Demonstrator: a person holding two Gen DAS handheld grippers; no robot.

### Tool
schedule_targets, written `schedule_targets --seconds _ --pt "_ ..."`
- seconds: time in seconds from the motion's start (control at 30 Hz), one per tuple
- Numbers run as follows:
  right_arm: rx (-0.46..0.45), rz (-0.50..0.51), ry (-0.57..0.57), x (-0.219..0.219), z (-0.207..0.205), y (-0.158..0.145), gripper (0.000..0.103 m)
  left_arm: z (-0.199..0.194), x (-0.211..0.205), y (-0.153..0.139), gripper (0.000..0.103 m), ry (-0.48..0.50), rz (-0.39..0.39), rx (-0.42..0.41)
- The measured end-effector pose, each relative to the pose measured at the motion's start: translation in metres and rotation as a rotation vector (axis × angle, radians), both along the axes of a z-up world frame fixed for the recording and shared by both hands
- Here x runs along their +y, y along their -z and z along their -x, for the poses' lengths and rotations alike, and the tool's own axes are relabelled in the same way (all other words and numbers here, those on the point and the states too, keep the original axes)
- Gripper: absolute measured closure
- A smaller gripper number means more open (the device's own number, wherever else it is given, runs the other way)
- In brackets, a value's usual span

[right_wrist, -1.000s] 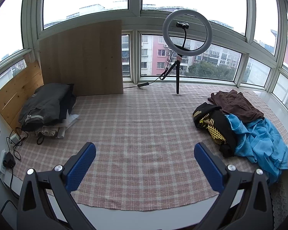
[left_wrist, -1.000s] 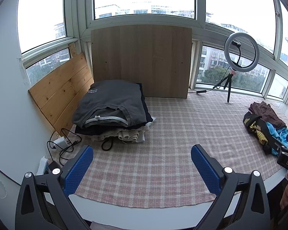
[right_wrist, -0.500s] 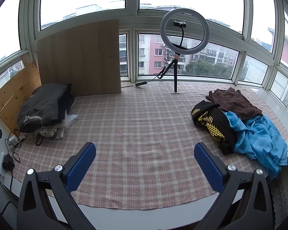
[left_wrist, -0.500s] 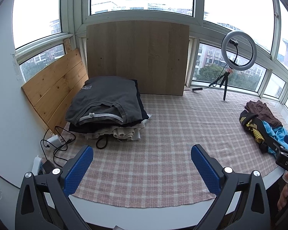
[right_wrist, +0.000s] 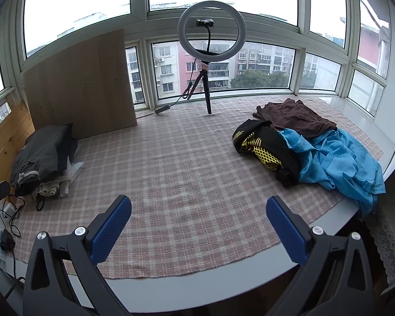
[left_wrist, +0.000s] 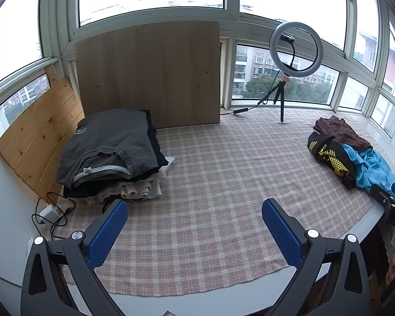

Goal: Fold clothes
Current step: 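Move both tools toward the clothes pile beside the ring light, then grasp the black-and-yellow shorts with the right gripper and lift them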

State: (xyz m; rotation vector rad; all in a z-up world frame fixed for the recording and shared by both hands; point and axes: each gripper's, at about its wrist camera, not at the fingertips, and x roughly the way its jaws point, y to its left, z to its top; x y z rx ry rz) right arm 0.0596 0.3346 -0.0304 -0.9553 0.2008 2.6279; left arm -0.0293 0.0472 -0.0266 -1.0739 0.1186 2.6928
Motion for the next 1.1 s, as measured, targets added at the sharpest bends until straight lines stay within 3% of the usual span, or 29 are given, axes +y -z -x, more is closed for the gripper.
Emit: schedule_targets --seconds 0.23,0.43,0.63,0.9,1.1 --pt "0.012 0.015 0.097 0.041 -0.018 0.001 0.0 0.007 0.041 0.0 0.001 0.089 -0.011 -0.008" --pt "0.013 0.03 0.129 0.084 -0.016 0.007 0.0 0.014 0.078 0.0 0.001 0.106 -0.002 -0.011" --pt "0.01 0.032 0.106 0.145 0.002 0.016 0.0 0.031 0.119 0.006 0.001 0.065 -0.004 -0.045" --pt "0.007 0.051 0.065 0.259 0.044 0.025 0.0 0.049 0.183 -0.001 0.001 -0.024 0.019 -0.046" --pt "0.014 0.123 0.037 0.347 0.08 0.033 0.002 0.064 0.217 -0.008 0.001 -0.085 0.03 -0.054"
